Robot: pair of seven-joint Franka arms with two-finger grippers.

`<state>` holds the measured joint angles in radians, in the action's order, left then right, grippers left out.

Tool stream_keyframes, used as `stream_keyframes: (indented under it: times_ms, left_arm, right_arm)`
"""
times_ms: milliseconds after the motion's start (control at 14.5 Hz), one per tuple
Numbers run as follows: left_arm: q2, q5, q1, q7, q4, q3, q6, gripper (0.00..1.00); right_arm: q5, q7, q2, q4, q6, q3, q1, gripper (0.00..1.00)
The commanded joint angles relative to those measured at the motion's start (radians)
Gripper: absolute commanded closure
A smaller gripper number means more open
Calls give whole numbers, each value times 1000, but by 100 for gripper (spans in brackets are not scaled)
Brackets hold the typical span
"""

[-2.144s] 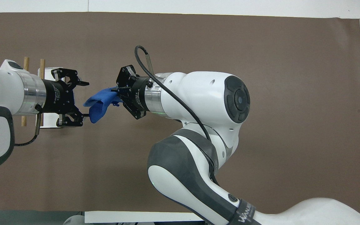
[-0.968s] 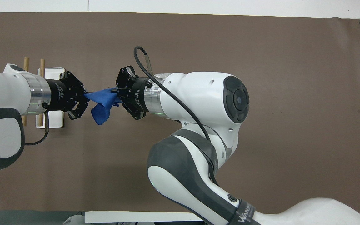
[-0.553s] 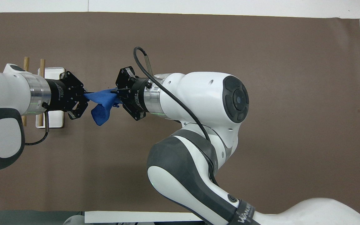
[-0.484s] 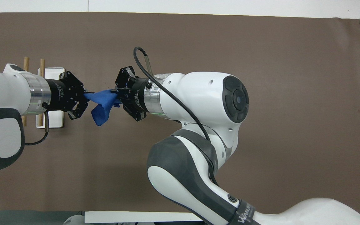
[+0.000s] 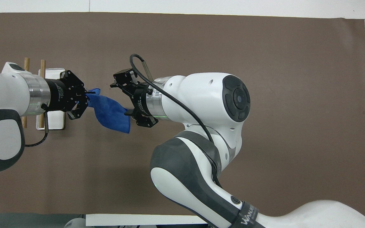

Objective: Right arm passes towel to left arm to hang
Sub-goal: 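Lower the towel onto the rack while the right gripper withdraws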

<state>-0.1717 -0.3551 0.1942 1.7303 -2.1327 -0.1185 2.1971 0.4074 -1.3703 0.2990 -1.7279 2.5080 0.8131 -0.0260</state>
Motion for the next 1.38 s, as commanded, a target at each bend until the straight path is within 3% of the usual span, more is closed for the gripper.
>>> stream_keyframes:
  times_ms: [0,138,277,484,691,899,1176,1314]
  left_arm:
    - [-5,-16,-71,-168,-19,8,15,100]
    - [0,-16,-146,-251,-19,7,18,100]
    - [0,-16,-202,-346,-19,7,19,100]
    - [1,-16,-262,-445,-21,7,23,100]
    - [18,-16,-295,-538,-9,7,68,100]
    - [29,-16,-297,-778,8,14,84,100]
    - [37,-16,-334,-1069,20,16,84,100]
    - [70,-15,-346,-1156,83,17,76,100]
  right_arm:
    - [-85,191,-96,-120,-37,-55,-25,0]
    - [-215,346,-147,-171,-121,-145,-23,0]
    - [-336,606,-173,-165,-298,-250,-17,0]
    - [-377,951,-224,-159,-434,-405,-12,0]
    - [-377,1094,-271,-102,-591,-605,17,0]
    - [-378,1258,-282,-32,-747,-800,61,0]
    - [-377,1381,-324,7,-807,-920,61,0]
    - [-378,1407,-321,46,-863,-950,60,0]
